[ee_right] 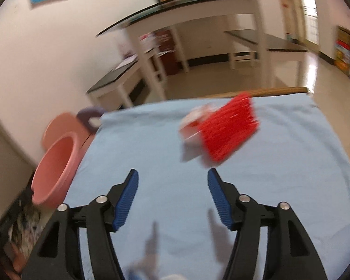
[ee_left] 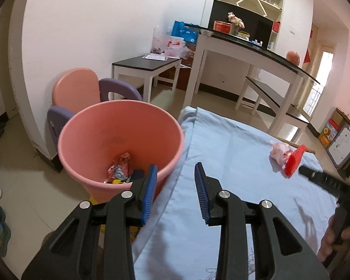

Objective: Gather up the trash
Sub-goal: 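Move both tools back over the table toward the red mesh net, then grasp the red mesh net with the right tool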

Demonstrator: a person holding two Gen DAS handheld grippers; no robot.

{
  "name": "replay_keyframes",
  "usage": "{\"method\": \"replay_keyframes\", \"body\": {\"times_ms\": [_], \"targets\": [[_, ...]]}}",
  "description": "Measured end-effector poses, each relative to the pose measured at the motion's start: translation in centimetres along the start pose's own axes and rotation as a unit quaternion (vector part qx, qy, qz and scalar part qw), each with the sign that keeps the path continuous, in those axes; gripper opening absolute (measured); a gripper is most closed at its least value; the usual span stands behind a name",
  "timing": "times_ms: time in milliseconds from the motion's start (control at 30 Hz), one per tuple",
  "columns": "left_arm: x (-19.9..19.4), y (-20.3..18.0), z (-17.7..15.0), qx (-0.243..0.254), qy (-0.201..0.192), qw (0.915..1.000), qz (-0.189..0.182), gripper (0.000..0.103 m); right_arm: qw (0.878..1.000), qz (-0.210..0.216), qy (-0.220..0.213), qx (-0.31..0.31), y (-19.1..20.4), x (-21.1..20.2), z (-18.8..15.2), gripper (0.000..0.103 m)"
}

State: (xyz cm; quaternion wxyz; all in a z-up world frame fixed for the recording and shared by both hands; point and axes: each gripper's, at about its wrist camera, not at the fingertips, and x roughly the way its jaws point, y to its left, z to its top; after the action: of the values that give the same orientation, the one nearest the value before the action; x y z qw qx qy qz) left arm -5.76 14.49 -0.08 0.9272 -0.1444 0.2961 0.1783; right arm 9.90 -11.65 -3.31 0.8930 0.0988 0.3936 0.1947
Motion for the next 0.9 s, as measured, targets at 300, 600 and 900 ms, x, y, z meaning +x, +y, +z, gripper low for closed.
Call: {"method": "replay_keyframes", "body": {"times_ms": [300,600,900], "targets": [[1.0,-0.7,-0.4,0.009,0.010,0.9999,-0.009,0.034,0.997,-0.017,-0.010,0.076,-2.6,2.2,3.6,0.062],[1.8,-2.0,0.1,0.020,0.012,0.9995,-0.023,0.034,0.994,-0.029,0.011,0.100,-2.8,5.7,4.3,0.045],[2.5,-6.1,0.7,0.061,0.016,0.9964,-0.057,0.034,0.995,-0.021,0.015,0.093,-5.3,4.4,1.8,0.010]]}}
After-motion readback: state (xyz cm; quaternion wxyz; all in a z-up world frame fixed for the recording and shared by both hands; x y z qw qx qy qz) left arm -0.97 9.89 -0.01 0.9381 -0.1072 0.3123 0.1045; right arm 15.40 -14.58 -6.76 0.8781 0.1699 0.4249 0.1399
